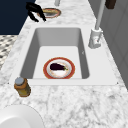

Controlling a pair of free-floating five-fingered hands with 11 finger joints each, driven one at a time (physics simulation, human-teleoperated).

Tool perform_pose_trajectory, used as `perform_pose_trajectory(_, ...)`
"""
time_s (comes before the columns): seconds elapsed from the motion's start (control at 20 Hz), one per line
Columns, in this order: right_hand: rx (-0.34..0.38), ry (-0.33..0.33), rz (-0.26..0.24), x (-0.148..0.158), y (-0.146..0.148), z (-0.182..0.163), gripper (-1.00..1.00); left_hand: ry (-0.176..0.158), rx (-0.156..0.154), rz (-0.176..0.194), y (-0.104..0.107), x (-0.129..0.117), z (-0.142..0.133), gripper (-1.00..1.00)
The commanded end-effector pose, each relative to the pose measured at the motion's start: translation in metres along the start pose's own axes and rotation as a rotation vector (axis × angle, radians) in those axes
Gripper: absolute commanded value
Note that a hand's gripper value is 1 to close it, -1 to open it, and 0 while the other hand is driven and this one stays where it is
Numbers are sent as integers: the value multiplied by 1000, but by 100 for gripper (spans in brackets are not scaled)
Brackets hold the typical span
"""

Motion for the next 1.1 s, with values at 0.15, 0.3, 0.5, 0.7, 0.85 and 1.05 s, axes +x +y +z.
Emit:
perform_pose_trajectory(0.15,57,26,-25,-28,-33,20,-100,0,0,0,0,0,0,0)
perform_pose_trajectory(0.3,60,59,11,-8,-12,27,-100,0,0,0,0,0,0,0)
perform_pose_trajectory(0.5,58,160,34,9,-11,18,-100,0,0,0,0,0,0,0)
perform_pose_trajectory(0.7,95,207,66,23,14,-3,-100,0,0,0,0,0,0,0)
perform_pose_trajectory(0.85,119,197,50,26,28,-23,-100,0,0,0,0,0,0,0)
perform_pose_trajectory(1.05,123,176,60,35,54,-46,-100,0,0,0,0,0,0,0)
